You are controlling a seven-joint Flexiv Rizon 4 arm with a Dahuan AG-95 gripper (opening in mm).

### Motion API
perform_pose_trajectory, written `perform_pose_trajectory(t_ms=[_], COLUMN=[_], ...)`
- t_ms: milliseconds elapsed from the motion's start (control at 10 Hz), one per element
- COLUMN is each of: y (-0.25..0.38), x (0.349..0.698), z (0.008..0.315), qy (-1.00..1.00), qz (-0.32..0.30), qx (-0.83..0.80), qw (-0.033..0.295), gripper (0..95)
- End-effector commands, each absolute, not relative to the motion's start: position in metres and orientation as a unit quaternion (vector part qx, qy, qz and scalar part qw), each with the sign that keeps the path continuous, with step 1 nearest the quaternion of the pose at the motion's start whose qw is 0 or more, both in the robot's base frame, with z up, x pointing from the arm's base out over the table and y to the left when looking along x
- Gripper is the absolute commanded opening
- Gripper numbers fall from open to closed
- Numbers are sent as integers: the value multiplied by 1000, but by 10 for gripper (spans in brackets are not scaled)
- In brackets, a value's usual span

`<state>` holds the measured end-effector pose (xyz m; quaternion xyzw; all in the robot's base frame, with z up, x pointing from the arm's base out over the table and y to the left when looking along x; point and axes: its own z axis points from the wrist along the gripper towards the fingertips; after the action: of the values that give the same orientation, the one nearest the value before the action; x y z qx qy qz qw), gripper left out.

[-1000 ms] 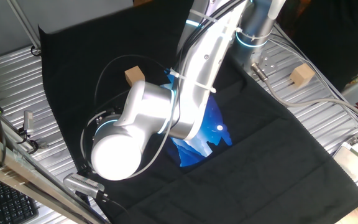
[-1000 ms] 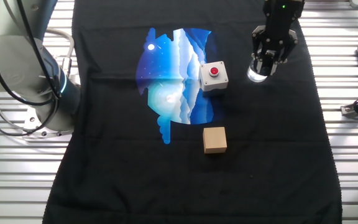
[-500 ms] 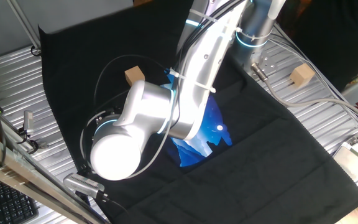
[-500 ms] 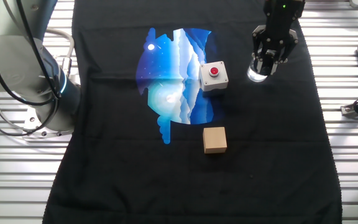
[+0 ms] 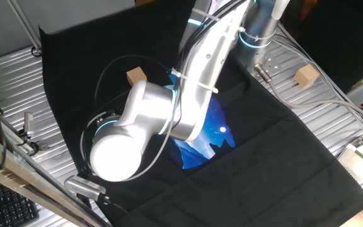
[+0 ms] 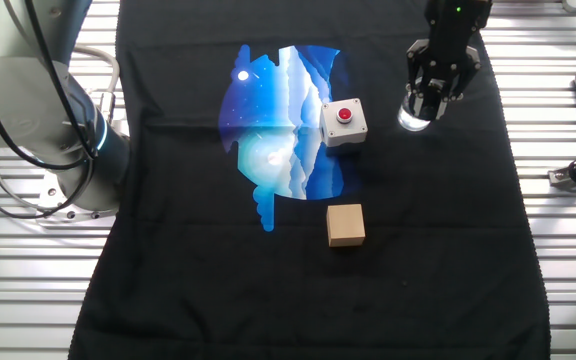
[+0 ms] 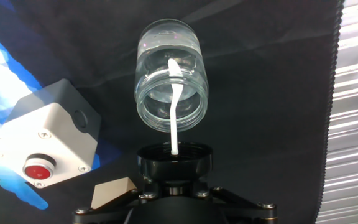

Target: Screw the lid onto the jar

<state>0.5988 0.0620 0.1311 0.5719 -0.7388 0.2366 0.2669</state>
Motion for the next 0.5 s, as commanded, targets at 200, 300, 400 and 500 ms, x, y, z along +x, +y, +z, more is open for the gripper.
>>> perform_pose_trajectory(t_ms=[200,300,400,500], y=[63,63,63,63], x=[599,599,599,599], z=[131,131,131,131], qy=[-740,-740,-740,-740], qz=[237,237,237,237], qx=[570,570,571,571], qw=[265,266,266,266], gripper=[190,190,190,190])
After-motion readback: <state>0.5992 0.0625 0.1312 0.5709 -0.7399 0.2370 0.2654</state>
